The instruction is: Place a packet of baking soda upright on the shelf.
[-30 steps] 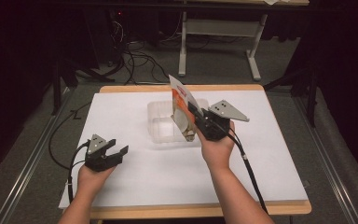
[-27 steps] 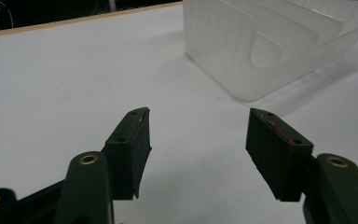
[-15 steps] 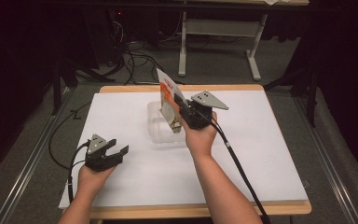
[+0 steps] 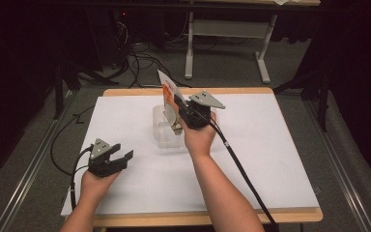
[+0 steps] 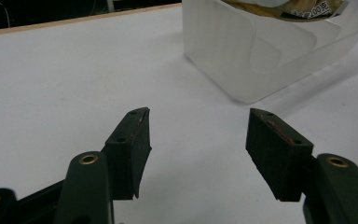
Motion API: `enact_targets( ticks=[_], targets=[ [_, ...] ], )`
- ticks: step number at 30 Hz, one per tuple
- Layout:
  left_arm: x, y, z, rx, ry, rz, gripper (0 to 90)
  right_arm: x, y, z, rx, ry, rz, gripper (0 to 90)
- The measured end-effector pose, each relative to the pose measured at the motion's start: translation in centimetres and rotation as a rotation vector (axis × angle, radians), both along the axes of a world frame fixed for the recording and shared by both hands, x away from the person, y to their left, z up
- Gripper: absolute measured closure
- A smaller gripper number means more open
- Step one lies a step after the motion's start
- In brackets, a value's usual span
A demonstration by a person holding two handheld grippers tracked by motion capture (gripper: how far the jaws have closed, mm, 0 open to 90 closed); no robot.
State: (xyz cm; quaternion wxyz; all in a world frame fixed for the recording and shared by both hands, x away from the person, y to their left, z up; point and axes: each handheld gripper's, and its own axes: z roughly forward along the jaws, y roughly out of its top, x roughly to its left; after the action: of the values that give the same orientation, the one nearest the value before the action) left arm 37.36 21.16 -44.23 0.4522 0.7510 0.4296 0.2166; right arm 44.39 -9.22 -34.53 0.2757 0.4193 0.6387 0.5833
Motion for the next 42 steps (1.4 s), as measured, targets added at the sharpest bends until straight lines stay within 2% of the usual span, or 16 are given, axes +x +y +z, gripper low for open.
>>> enact_targets(
  ticks=[7, 16, 24, 32, 42],
  targets=[
    [0.0, 0.0, 0.0, -0.002, 0.001, -0.001, 40.3, 0.5, 0.5, -0.9, -0.009, 0.009, -0.012, 90.0],
    [0.0, -0.1, -0.1, 0.004, 0.003, -0.008, 40.3, 0.8, 1.0, -2.3, -0.008, 0.002, 0.004, 90.0],
    [0.0, -0.3, -0.1, 0.006, 0.000, -0.009, 40.4, 0.9, 1.1, -4.2, -0.010, 0.031, 0.015, 90.0],
    [0.0, -0.4, -0.1, 0.011, 0.003, -0.013, 40.4, 0.6, 1.4, -4.9, 0.003, 0.042, 0.036, 90.0],
    [0.0, -0.4, -0.1, 0.012, 0.003, -0.012, 40.4, 0.6, 0.7, -6.1, 0.013, 0.078, 0.023, 90.0]
  ],
)
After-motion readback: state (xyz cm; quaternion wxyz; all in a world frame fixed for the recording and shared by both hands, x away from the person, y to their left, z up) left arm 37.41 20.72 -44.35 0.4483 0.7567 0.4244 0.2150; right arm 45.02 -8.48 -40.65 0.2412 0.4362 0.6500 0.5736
